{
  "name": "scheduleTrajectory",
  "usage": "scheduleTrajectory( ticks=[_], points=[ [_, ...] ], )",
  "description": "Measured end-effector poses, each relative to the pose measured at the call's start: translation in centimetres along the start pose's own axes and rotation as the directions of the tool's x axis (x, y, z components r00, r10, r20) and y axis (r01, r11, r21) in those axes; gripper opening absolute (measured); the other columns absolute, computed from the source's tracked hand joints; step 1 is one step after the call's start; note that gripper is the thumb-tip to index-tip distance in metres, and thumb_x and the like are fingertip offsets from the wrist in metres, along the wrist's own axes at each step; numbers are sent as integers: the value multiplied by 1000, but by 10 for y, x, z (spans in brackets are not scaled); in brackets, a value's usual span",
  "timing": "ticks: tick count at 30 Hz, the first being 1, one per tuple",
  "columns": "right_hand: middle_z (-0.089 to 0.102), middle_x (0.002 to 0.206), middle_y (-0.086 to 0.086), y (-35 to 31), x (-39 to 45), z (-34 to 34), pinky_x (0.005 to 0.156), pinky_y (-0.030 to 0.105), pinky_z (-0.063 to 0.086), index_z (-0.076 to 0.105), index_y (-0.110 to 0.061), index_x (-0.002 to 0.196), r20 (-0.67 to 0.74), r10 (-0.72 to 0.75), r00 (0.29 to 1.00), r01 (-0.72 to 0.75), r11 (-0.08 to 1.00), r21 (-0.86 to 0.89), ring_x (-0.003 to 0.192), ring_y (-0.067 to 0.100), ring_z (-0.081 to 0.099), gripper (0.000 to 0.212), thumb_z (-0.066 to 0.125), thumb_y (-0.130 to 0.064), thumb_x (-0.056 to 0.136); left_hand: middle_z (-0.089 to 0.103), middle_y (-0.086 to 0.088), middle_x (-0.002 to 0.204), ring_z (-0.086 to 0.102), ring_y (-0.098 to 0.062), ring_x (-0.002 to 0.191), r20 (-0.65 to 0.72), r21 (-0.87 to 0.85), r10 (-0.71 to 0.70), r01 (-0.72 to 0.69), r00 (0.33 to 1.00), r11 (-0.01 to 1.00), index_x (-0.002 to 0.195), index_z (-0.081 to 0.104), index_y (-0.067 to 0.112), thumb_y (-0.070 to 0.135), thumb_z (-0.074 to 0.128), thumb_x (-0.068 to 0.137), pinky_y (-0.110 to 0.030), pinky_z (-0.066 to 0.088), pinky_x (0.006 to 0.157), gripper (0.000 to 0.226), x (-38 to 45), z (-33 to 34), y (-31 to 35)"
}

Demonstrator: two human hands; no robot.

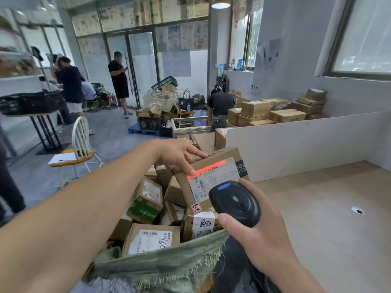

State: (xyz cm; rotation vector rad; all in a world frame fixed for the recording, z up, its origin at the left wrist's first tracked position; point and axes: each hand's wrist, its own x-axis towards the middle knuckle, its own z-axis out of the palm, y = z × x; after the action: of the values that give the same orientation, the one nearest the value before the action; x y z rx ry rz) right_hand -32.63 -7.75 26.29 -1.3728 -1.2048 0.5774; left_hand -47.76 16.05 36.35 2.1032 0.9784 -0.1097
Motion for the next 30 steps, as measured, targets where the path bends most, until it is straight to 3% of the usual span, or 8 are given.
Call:
scheduleTrajectory(
  ticks=[5, 10, 15, 19, 22, 26, 28, 30],
  points=[
    [65, 112, -38, 0, 10, 12, 90, 18, 53, 54, -47, 130, 48, -1, 999, 0, 1000, 29, 105, -9, 66, 82, 85, -44, 54, 61, -2, 121, 65, -27, 108, -60, -49, -51, 48, 997, 998, 130, 56, 48, 8, 80, 83, -49, 60, 83, 66, -16, -2, -11],
    [67, 111, -35, 4, 11, 13, 80, 6, 52, 54, -46, 130, 97, 7, 995, -14, 997, 76, 104, -8, 67, 82, 92, -35, 58, 57, -4, 125, 64, -29, 111, -83, -86, -84, 77, 993, 993, 125, 57, 49, 7, 80, 83, -40, 61, 74, 64, -23, 2, -17],
    [67, 114, -34, 7, 10, 7, 85, 12, 54, 55, -52, 121, 129, -9, 992, -3, 995, 98, 105, -7, 68, 75, 87, -43, 53, 55, -2, 125, 64, -27, 110, -77, -96, -120, 112, 990, 989, 119, 57, 54, 7, 79, 83, -34, 59, 69, 63, -30, 10, -17],
    [67, 115, -35, 8, 6, 2, 95, 20, 52, 53, -43, 138, 156, -24, 987, 10, 996, 90, 109, -8, 66, 97, 84, -57, 47, 59, -1, 121, 66, -26, 109, -109, -96, -132, 122, 985, 988, 133, 56, 47, 7, 79, 84, -37, 60, 74, 67, -35, 16, -15],
    [68, 114, -33, 12, 3, -6, 90, 18, 51, 55, -51, 128, 161, -21, 987, 8, 997, 81, 108, -6, 66, 81, 94, -40, 58, 64, -3, 117, 69, -25, 104, -168, -132, -147, 125, 975, 983, 143, 51, 39, 6, 77, 85, -44, 62, 82, 72, -43, 20, -19],
    [68, 111, -33, 21, 0, -15, 84, 15, 52, 55, -56, 117, 163, 11, 987, -23, 997, 74, 103, -5, 67, 73, 94, -17, 69, 70, -8, 109, 76, -20, 84, -308, -329, -218, 112, 926, 938, 145, 49, 32, 4, 73, 88, -30, 59, 61, 68, -59, 23, -41],
    [68, 113, -32, 27, -2, -14, 85, 15, 51, 56, -53, 120, 174, 23, 984, -40, 995, 95, 104, -5, 67, 74, 94, -16, 68, 70, -8, 108, 75, -19, 82, -382, -421, -280, 104, 880, 901, 144, 50, 32, 6, 74, 88, -30, 58, 62, 66, -67, 28, -58],
    [68, 115, -30, 33, -3, -11, 86, 16, 52, 56, -51, 123, 182, 27, 983, -48, 993, 110, 105, -5, 67, 76, 96, -21, 67, 67, -4, 112, 73, -25, 92, -457, -522, -348, 69, 818, 850, 143, 51, 31, 8, 75, 88, -40, 60, 71, 65, -71, 33, -78]
  ],
)
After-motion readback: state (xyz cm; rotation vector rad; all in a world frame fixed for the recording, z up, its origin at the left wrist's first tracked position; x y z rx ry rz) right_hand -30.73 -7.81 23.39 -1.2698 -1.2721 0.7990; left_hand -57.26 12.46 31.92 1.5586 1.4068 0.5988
